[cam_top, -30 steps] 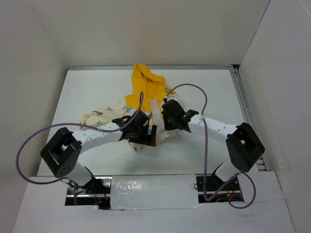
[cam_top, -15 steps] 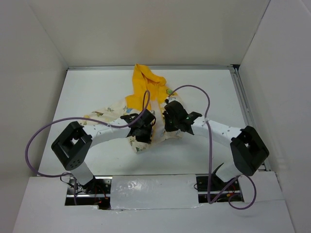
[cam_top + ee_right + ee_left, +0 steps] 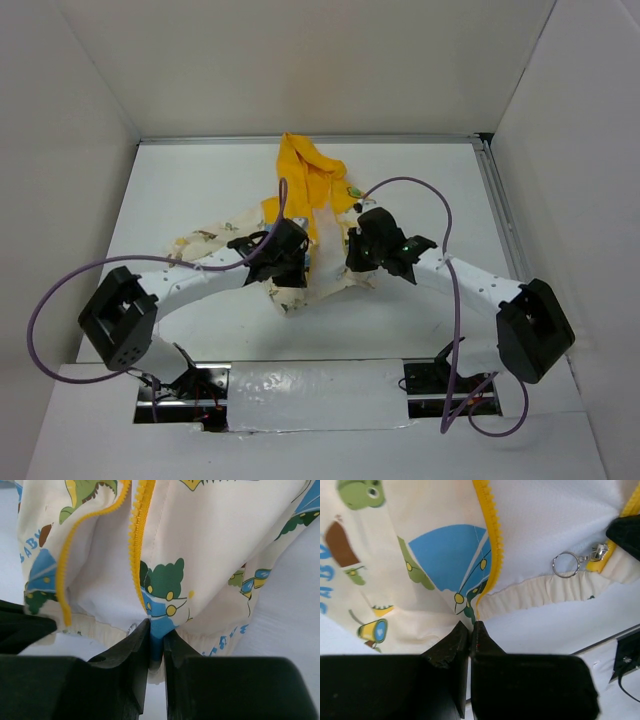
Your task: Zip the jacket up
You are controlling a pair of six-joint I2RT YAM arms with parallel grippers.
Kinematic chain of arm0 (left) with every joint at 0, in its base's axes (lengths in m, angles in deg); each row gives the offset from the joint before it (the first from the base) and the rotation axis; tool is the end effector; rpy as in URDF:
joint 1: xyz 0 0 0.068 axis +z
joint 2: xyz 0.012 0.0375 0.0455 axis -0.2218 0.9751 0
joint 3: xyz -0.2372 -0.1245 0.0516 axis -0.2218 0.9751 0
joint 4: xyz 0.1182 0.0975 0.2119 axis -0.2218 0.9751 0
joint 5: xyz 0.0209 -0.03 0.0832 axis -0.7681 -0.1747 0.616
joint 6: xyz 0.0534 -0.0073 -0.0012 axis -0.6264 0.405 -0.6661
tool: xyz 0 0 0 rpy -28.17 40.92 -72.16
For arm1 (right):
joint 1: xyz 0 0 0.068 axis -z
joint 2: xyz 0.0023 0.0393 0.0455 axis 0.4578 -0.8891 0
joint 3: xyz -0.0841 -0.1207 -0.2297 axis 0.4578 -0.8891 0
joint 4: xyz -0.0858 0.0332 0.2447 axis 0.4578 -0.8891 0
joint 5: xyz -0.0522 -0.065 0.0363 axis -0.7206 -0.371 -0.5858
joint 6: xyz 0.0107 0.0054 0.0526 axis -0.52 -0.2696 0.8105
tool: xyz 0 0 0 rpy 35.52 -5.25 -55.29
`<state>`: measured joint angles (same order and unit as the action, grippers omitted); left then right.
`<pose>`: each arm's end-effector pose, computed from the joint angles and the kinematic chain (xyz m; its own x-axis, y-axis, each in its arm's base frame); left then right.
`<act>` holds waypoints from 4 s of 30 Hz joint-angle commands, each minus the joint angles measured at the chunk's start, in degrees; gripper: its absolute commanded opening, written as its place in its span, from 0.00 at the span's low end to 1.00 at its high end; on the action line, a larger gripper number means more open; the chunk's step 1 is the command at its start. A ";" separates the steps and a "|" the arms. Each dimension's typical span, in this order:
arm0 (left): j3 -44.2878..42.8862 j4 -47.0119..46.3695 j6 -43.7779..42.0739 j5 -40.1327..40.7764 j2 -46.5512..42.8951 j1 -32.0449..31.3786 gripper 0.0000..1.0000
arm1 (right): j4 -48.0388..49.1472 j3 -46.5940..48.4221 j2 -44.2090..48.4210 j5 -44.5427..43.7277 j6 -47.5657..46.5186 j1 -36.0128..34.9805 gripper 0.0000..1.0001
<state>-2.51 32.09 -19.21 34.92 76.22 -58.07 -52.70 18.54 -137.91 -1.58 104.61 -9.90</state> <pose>0.2229 -0.2224 0.2168 -0.8877 -0.0845 -0.4527 0.1067 0.9185 -0.3807 0.2251 0.1691 0.2252 -0.7632 -0.0735 -0.6419 -0.3062 0.9160 0.2591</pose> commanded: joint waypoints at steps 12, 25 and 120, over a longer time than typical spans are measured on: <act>4.59 -2.74 1.14 0.42 -5.92 2.89 0.00 | 1.35 -2.50 1.49 5.89 0.44 2.69 0.28; 6.08 -3.09 1.49 0.42 -7.24 2.89 0.00 | -2.34 1.89 -7.64 -4.54 2.20 -3.54 0.54; 22.87 -35.61 -1.14 -20.50 -37.82 5.53 0.00 | 52.33 -17.09 18.28 48.52 -9.75 5.51 0.00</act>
<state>19.78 0.83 -20.57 16.17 39.96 -52.69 -4.26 -1.22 -121.00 47.67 94.95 -4.68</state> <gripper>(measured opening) 0.132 0.063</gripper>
